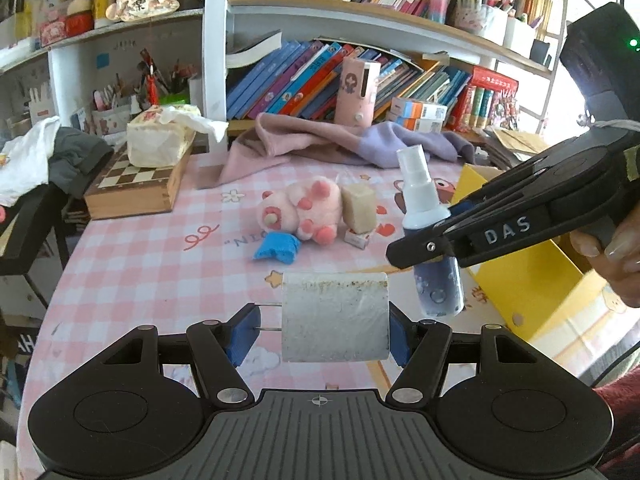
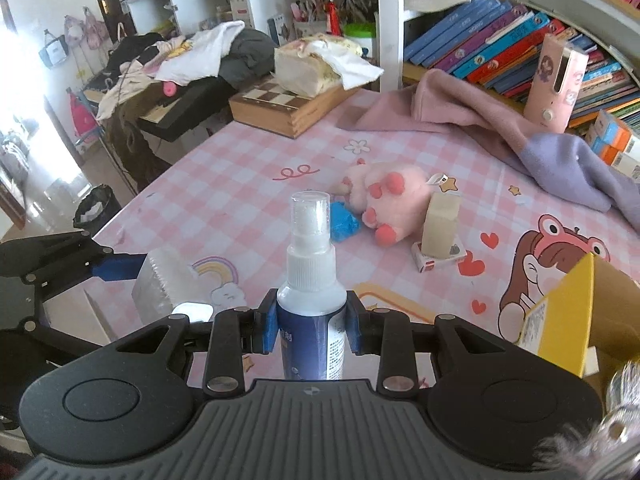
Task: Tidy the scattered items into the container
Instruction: 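Carry the charger and spray bottle over the yellow box with both tools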
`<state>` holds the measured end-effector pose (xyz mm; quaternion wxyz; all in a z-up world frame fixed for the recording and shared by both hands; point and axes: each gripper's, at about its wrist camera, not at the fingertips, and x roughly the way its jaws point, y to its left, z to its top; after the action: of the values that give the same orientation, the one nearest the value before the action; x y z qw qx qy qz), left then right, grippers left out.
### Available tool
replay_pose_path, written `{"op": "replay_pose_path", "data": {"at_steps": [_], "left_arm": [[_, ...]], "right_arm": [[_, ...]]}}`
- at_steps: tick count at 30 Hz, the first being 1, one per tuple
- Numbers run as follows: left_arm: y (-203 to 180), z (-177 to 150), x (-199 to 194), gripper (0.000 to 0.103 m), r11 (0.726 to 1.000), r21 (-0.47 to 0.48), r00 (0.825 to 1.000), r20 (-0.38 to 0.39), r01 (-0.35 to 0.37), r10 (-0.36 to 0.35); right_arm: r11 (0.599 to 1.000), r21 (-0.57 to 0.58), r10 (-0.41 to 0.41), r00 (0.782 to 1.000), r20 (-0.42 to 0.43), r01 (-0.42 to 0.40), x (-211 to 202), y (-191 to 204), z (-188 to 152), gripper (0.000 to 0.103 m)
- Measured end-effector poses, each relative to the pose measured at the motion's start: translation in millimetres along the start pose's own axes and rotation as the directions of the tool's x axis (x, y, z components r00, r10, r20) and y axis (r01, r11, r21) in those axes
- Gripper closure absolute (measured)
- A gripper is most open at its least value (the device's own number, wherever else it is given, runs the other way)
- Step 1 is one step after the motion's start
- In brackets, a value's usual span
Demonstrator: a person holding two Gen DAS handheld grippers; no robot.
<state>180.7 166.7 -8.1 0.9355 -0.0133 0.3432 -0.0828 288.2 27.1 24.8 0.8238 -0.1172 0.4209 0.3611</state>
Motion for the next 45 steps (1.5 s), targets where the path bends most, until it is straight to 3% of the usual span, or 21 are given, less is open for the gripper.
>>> {"op": "replay_pose_path", "data": {"at_steps": [6,27,34,45], "left_arm": [[-1.6,-15.1,-29.2,0.038,0.999,-0.037,0.999,-0.007,0.035,-0.035],[-53.8,-62.7,-105.1,0.038,0.990,0.021,0.990,0.005,0.143,-0.143],[-79.7,-76.9,-112.2,0.038,0.975,0.048,0.976,-0.031,0.216,-0.215],[-111.5,-84.9,-107.8,0.038,0.946,0.067,0.948,-0.059,0.317,-0.314]], "right_arm": [[1.000,0.002,0.004,0.999,0.032,-0.004,-30.1,21.3,-19.2,0.073],[0.994,0.104,-0.047,0.996,0.070,0.039,-107.4,64.5,-124.2,0.072],[0.978,0.189,-0.098,0.993,0.059,0.085,-130.5,62.3,-166.1,0.073],[0.922,0.351,-0.175,0.985,0.003,0.163,-153.5,47.2,-219.8,0.072]]}}
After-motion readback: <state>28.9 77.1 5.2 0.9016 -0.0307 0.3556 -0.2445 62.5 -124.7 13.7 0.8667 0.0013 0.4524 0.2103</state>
